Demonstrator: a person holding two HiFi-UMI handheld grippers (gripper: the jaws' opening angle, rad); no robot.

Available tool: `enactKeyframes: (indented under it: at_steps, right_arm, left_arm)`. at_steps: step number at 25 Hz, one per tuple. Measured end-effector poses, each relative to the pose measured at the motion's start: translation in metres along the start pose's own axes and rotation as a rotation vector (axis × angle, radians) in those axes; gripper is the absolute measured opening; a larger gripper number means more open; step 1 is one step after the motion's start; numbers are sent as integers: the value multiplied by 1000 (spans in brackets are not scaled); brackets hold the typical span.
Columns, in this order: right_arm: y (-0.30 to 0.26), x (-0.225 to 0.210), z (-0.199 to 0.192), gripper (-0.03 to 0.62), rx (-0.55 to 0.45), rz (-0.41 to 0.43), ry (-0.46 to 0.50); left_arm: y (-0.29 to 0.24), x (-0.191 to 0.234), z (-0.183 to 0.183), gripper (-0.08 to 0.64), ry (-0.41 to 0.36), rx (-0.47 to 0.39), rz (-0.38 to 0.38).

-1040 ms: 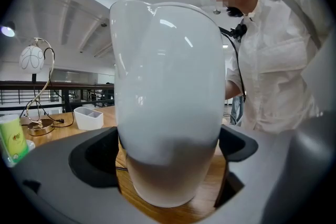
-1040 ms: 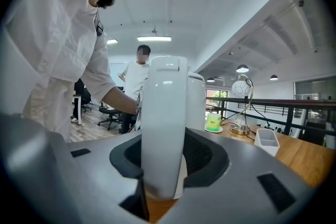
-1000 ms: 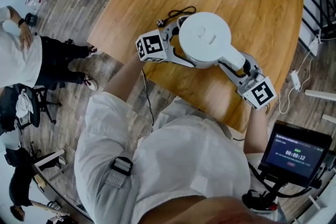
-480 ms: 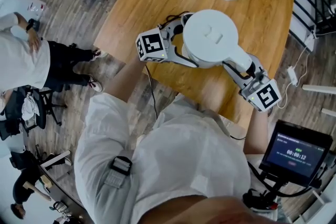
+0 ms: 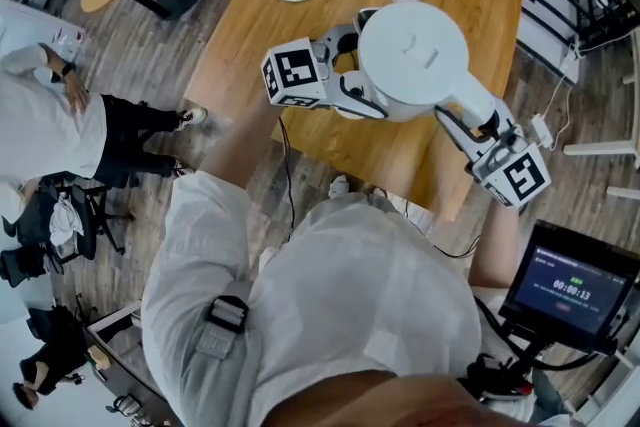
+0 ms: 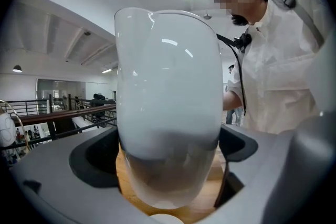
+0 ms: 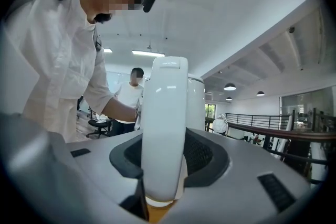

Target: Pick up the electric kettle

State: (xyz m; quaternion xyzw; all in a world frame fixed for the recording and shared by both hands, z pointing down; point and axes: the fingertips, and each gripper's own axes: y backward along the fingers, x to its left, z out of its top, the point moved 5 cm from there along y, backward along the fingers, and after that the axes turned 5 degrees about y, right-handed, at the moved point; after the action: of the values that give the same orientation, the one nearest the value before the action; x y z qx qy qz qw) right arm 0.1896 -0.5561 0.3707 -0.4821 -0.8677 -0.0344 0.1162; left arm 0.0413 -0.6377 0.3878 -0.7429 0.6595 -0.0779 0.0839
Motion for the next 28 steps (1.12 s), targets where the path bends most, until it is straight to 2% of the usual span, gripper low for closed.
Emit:
enactKeyframes:
  at_steps: [6, 14, 28]
  right_arm:
    - [24, -14, -1, 152, -14, -59, 19]
    - [32, -14, -13, 152, -4, -85, 1]
    - [16, -13, -7, 152, -18, -50, 15]
  left_arm:
    - [-30, 11, 8, 580, -18, -8, -43]
    - [-42, 12, 1, 580, -13, -7, -65]
    - [-23, 10, 3, 580, -18, -1, -17]
